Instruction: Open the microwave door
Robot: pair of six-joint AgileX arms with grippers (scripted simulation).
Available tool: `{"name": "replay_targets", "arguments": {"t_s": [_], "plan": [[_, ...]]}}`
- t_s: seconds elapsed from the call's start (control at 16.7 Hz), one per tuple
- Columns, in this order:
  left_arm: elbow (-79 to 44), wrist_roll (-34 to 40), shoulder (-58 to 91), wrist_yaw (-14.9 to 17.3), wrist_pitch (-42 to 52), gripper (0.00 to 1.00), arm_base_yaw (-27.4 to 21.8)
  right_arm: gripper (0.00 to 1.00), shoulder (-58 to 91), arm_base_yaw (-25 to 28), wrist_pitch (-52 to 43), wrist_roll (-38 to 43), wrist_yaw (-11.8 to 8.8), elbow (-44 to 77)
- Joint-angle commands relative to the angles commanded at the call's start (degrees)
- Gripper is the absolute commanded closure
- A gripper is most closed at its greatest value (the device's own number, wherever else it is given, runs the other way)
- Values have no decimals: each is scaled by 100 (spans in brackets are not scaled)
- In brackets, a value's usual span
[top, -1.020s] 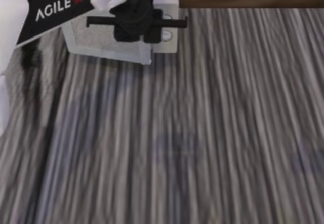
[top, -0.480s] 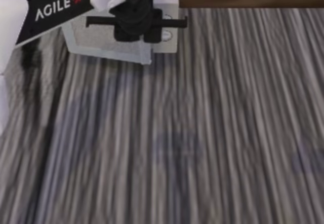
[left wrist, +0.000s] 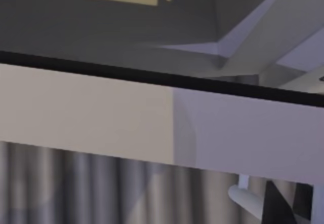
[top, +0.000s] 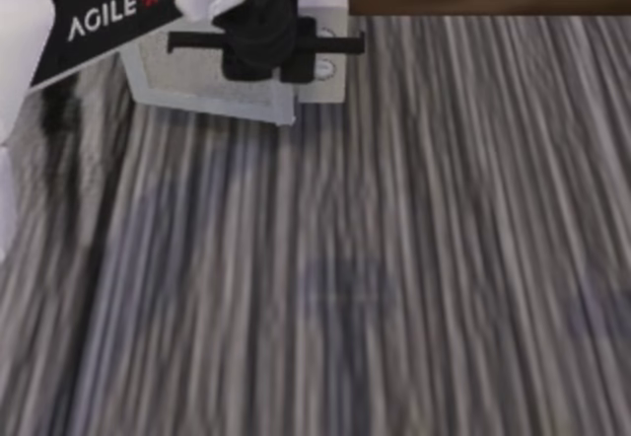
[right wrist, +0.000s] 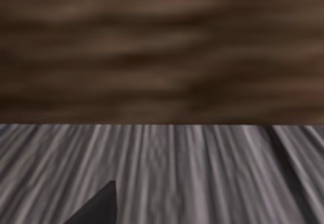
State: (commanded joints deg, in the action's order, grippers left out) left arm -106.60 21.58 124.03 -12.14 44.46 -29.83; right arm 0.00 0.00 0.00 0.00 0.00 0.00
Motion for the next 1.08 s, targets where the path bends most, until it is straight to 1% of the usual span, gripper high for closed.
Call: {"name": "replay_targets", "arguments": {"t_s": [0.3,0.72,1.08], "plan": [[39,9,18,40,-12,100,-41,0,0,0,0,0,0,0],[805,-586,-509,309,-399,100,89,0,0,0,0,0,0,0],[811,-591,-516,312,-405,100,90,0,0,0,0,0,0,0]]}}
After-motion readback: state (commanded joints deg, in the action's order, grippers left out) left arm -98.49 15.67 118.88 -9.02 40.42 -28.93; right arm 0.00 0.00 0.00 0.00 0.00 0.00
